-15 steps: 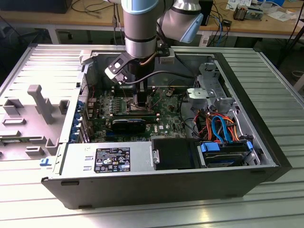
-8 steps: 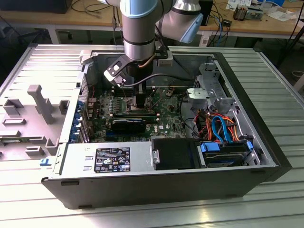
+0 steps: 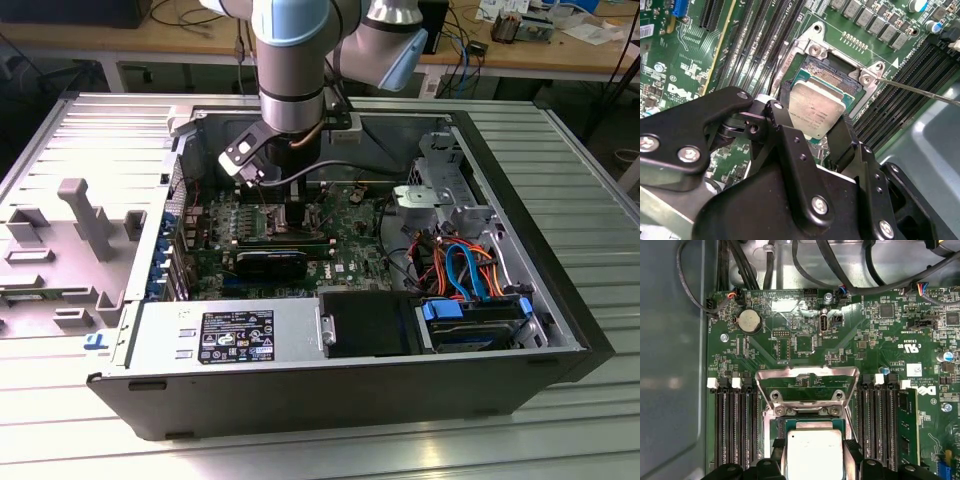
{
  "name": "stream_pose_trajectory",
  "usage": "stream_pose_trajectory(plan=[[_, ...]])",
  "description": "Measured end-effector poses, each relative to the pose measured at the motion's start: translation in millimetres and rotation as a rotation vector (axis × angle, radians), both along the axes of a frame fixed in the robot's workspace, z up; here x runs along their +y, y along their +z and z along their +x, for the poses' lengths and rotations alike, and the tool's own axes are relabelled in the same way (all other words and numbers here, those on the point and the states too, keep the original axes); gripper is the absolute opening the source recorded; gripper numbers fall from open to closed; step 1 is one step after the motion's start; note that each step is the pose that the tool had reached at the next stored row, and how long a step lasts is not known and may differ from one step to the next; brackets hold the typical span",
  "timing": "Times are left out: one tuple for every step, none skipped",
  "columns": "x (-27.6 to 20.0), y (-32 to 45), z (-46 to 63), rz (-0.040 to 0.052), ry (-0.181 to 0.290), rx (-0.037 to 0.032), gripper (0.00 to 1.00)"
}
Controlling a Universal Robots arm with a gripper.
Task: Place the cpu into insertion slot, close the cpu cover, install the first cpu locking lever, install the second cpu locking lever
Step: 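Place the cpu into insertion slot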
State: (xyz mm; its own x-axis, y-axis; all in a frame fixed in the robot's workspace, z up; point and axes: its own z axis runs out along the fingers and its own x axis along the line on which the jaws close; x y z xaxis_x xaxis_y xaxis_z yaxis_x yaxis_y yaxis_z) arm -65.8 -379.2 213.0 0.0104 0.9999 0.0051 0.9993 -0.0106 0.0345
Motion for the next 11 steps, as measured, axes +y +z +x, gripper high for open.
stream_pose_trajectory(plan=[[1.3,-0.7,0.0,0.0000,0.000,0.0000,0.54],[2.1,-1.2,0.0,0.0001,0.000,-0.0001,0.54],[2.6,-1.7,0.0,0.0003,0.000,-0.0001,0.54],[3.0,-2.1,-0.2,0.0001,-0.001,-0.0001,0.54],[3.4,-2.9,-0.9,0.0000,-0.001,0.0000,0.54],[3.7,-3.7,-2.1,-0.0001,-0.002,0.0000,0.54],[4.0,-5.1,-4.1,0.0000,-0.002,0.0000,0.54],[4.2,-6.1,-4.3,0.0001,-0.002,-0.0001,0.54],[4.6,-7.3,-4.6,0.0000,-0.002,0.0000,0.54],[5.1,-8.4,-5.0,0.0000,-0.002,0.0000,0.54],[5.4,-9.3,-6.4,-0.0004,-0.002,0.0001,0.54]])
